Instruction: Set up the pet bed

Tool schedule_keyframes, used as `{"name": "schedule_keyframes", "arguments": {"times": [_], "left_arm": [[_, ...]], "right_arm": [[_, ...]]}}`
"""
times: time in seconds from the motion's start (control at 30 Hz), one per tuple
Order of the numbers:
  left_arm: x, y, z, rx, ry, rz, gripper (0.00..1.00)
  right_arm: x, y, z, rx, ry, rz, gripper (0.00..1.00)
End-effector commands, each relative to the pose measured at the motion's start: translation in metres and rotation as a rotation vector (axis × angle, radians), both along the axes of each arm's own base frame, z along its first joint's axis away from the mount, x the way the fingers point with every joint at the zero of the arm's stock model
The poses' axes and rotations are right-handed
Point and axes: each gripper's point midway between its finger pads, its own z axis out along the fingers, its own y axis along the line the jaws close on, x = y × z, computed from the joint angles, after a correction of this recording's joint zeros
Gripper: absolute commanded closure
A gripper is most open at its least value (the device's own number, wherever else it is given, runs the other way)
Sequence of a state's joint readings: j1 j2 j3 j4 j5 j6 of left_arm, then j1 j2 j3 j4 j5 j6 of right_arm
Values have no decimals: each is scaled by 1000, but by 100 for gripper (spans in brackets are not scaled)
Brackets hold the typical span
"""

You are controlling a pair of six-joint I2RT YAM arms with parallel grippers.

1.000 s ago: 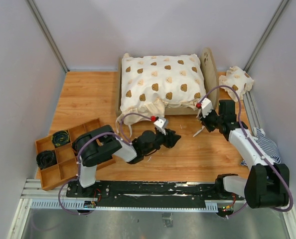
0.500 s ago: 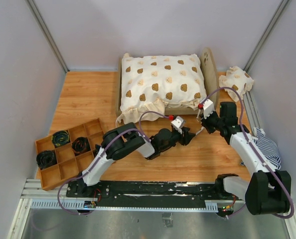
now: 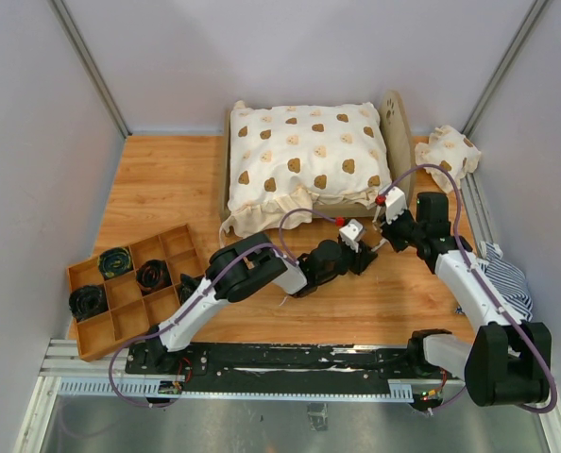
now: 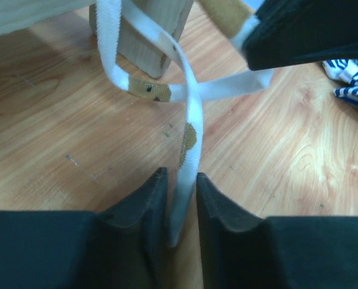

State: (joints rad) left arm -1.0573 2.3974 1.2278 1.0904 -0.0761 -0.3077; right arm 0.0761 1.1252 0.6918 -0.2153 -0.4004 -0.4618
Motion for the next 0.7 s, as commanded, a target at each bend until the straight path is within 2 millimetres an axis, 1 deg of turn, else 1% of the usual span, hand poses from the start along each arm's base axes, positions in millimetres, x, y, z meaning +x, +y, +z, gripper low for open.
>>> {"name": "schedule_keyframes", "arguments": {"times": [0.0, 0.07, 0.1, 0.23, 0.43, 0.5, 0.6, 0.67], "left_arm": [[-6, -1, -15, 23, 14, -9, 79], [-7, 2, -12, 18, 8, -7, 94], [-8, 4, -11, 15, 9, -4, 99], [-17, 12, 2, -31, 42, -9, 100], [-29, 23, 17, -104, 79, -26, 100], [-29, 23, 18, -105, 79, -26, 100], [-28, 25, 15, -96, 80, -12, 100], [-30, 25, 14, -97, 84, -19, 100]], "right_arm": [[4, -6, -2, 11, -5, -38, 100], [6, -10, -2, -7, -15, -52, 100], [7, -11, -1, -16, -27, -54, 100], [21, -17, 5, -56, -114, -52, 100], [45, -31, 3, -120, -211, -103, 100], [46, -36, 1, -141, -214, -125, 100], [44, -40, -1, -148, -218, -151, 100], [46, -44, -2, -154, -235, -172, 100]]}}
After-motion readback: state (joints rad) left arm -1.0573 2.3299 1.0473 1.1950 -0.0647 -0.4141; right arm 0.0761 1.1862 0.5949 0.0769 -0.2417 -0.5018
